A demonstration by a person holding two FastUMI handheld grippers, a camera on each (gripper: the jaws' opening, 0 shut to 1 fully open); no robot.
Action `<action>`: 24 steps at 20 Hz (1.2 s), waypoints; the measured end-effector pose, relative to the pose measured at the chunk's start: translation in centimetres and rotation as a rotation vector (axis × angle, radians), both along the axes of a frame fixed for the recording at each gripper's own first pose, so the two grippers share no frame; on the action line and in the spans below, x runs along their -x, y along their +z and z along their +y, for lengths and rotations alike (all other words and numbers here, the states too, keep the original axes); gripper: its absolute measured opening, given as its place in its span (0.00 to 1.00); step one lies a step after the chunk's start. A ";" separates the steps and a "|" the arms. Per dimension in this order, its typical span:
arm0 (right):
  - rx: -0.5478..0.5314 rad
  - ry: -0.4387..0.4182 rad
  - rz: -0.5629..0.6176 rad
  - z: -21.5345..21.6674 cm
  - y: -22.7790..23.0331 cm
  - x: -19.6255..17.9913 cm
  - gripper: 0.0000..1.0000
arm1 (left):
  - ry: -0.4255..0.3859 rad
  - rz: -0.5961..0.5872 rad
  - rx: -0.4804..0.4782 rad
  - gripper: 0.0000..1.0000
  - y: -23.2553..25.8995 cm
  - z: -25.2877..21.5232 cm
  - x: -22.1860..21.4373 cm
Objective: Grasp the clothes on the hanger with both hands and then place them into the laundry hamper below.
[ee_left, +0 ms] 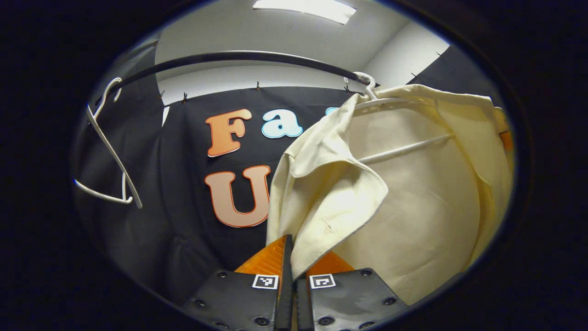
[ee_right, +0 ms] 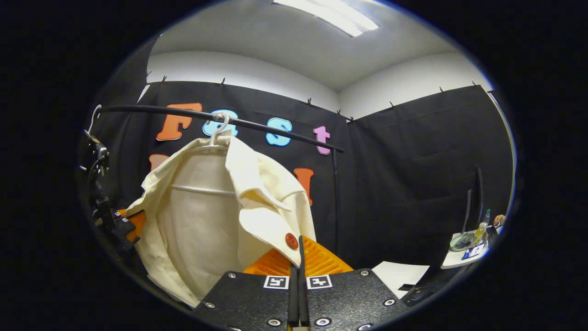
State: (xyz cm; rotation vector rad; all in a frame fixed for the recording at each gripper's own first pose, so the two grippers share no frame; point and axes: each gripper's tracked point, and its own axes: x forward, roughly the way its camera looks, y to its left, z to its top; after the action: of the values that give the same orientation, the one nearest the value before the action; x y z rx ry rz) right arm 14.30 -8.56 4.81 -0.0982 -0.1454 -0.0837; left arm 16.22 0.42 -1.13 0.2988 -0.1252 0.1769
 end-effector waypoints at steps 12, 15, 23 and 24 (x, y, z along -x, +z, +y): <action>0.129 -0.176 -0.194 -7.5 12.5 -2.1 0.00 | 0.209 -0.135 -0.165 0.11 7.1 7.6 -5.1; 0.162 -0.196 -0.231 -8.1 15.2 -3.7 0.00 | 0.230 -0.179 -0.179 0.11 8.9 8.4 -6.0; 0.197 -0.200 -0.261 -10.2 19.3 -11.7 0.00 | 0.208 -0.188 -0.193 0.11 9.1 8.0 -10.2; 0.194 -0.191 -0.252 -10.2 19.0 -12.7 0.00 | 0.209 -0.184 -0.184 0.11 8.9 8.1 -10.6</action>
State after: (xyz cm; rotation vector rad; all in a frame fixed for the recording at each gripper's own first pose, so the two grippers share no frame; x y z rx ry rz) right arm 27.01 -18.72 23.84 -0.2958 -0.3957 -0.2729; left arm 26.87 8.53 7.79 0.4793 -0.2934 0.4018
